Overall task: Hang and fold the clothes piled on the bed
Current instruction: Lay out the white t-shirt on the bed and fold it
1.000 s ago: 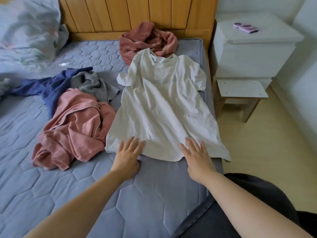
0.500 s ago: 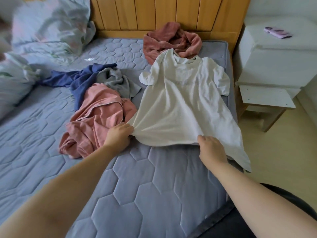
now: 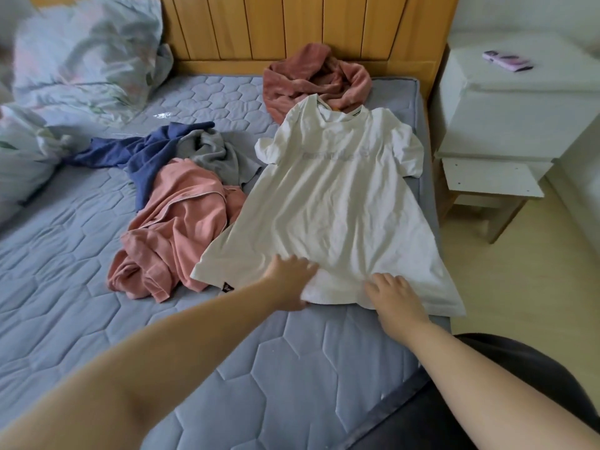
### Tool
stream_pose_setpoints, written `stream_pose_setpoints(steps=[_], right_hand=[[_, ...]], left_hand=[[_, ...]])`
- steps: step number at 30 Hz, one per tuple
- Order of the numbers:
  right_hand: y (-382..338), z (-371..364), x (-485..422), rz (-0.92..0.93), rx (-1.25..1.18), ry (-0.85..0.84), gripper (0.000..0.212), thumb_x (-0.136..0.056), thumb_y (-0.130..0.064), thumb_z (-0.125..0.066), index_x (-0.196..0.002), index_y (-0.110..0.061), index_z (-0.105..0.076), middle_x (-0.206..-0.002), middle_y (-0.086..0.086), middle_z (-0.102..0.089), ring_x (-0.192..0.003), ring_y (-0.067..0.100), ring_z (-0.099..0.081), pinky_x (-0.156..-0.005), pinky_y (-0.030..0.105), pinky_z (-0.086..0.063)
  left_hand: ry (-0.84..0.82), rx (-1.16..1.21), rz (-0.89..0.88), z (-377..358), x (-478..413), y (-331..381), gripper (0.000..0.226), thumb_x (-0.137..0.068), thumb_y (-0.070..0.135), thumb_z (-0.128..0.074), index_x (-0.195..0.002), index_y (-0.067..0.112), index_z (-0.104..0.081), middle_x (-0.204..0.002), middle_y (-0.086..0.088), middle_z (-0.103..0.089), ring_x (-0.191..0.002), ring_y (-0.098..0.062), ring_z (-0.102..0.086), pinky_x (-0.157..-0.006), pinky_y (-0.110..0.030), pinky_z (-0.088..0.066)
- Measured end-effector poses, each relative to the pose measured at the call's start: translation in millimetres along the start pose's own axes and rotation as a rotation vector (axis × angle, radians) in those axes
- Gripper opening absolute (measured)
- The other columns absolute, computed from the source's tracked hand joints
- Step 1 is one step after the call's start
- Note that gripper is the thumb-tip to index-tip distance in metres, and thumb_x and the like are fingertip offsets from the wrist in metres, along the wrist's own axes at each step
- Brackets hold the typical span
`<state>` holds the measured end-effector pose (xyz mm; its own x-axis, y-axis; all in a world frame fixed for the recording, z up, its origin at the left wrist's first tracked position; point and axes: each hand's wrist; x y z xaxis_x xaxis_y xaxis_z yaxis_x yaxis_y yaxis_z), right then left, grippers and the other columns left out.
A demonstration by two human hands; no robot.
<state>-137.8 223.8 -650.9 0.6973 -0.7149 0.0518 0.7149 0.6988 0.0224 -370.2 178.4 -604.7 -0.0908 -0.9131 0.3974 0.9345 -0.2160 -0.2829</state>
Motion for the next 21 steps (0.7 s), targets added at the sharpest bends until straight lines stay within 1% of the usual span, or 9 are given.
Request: stream_pose_setpoints(steps=[1,3,6,8,11,14,16,19,21], right_hand=[[5.2,-0.2,4.0,-0.086,0.022,0.011,0.054,-0.059,0.001,-0.066,-0.109,-0.015,-0.058,-0.104,0.004,-0.053,-0.096,0.025,-0.054,-0.082,0.032,-0.04],[15.3,1.7,10.7,-0.232,0.026,0.035,0.045,-0.069,-0.001,-0.062,-0.11,-0.015,-0.056,-0.108,0.005,-0.052,-0.102,0.026,-0.052,-0.089,0.036,-0.04],[26.3,5.4,16.7,-0.409,0.018,-0.031,0.029,-0.086,-0.003,-0.047,-0.112,-0.017,-0.051,-0.117,0.004,-0.047,-0.11,0.025,-0.046,-0.091,0.034,-0.035],[34.3,5.1,22.1,-0.547,-0.059,-0.005,0.022,-0.086,-0.005,-0.05,-0.105,-0.014,-0.054,-0.121,0.007,-0.045,-0.108,0.027,-0.045,-0.086,0.034,-0.037],[45.9,0.8,25.9,-0.705,-0.276,0.098,0.018,-0.079,-0.002,-0.057,-0.096,-0.008,-0.06,-0.128,0.013,-0.045,-0.106,0.033,-0.046,-0.088,0.038,-0.039],[49.9,7.4,24.1,-0.89,-0.59,0.079,0.042,-0.078,-0.007,-0.059,-0.119,-0.012,-0.055,-0.137,0.011,-0.043,-0.122,0.033,-0.044,-0.102,0.041,-0.037],[52.9,9.2,23.0,-0.984,-0.78,0.083,0.052,-0.08,-0.01,-0.06,-0.131,-0.013,-0.049,-0.132,0.008,-0.048,-0.121,0.034,-0.046,-0.102,0.043,-0.037],[54.5,5.3,28.1,-0.921,-0.73,-0.067,0.066,-0.082,-0.006,-0.053,-0.142,-0.022,-0.031,-0.135,0.008,-0.04,-0.122,0.033,-0.043,-0.101,0.045,-0.038],[57.6,2.4,31.0,-0.904,-0.805,-0.002,0.058,-0.085,-0.003,-0.047,-0.139,-0.02,-0.034,-0.129,0.008,-0.048,-0.115,0.031,-0.049,-0.093,0.04,-0.044]], left_hand=[[0.063,0.066,-0.028,1.0,-5.7,14.6,0.086,-0.084,0.053,-0.057,-0.15,0.02,-0.013,-0.149,-0.005,-0.029,-0.132,-0.028,-0.036,-0.101,-0.046,-0.034],[0.108,0.142,-0.055,3.7,-18.1,43.6,0.085,-0.085,0.044,-0.059,-0.15,0.02,-0.01,-0.149,-0.005,-0.028,-0.132,-0.028,-0.035,-0.099,-0.044,-0.037],[0.135,0.208,-0.042,11.6,-30.2,76.7,0.057,-0.089,0.014,-0.056,-0.14,0.014,-0.03,-0.13,-0.008,-0.044,-0.116,-0.028,-0.047,-0.079,-0.038,-0.045],[0.107,0.165,-0.053,14.5,-34.4,87.0,0.044,-0.088,-0.001,-0.049,-0.13,0.01,-0.041,-0.118,-0.01,-0.05,-0.108,-0.029,-0.052,-0.073,-0.035,-0.043],[0.052,0.163,-0.11,9.9,-38.4,87.0,0.047,-0.09,0.001,-0.048,-0.135,0.011,-0.037,-0.121,-0.01,-0.05,-0.108,-0.028,-0.052,-0.078,-0.034,-0.043],[0.02,0.219,-0.137,2.4,-40.7,82.5,0.05,-0.089,0.007,-0.051,-0.136,0.014,-0.034,-0.122,-0.009,-0.048,-0.109,-0.028,-0.05,-0.079,-0.035,-0.043],[0.031,0.231,-0.141,0.4,-40.5,83.0,0.05,-0.088,0.009,-0.052,-0.134,0.014,-0.035,-0.12,-0.008,-0.048,-0.108,-0.027,-0.05,-0.077,-0.035,-0.043],[0.078,0.326,-0.047,5.2,-40.3,89.5,0.041,-0.088,0.015,-0.051,-0.128,0.016,-0.04,-0.116,-0.006,-0.05,-0.106,-0.026,-0.051,-0.073,-0.035,-0.043],[0.118,0.376,0.003,9.0,-41.5,98.6,0.041,-0.088,0.016,-0.052,-0.127,0.016,-0.041,-0.117,-0.005,-0.049,-0.106,-0.026,-0.051,-0.077,-0.036,-0.046]])
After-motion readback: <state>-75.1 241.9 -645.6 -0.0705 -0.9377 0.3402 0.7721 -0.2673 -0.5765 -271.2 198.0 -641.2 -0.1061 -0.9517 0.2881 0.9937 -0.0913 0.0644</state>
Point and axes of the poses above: each hand's wrist, its own x-axis away from the middle knuckle, its own z-axis out of the back of the hand, y = z × x
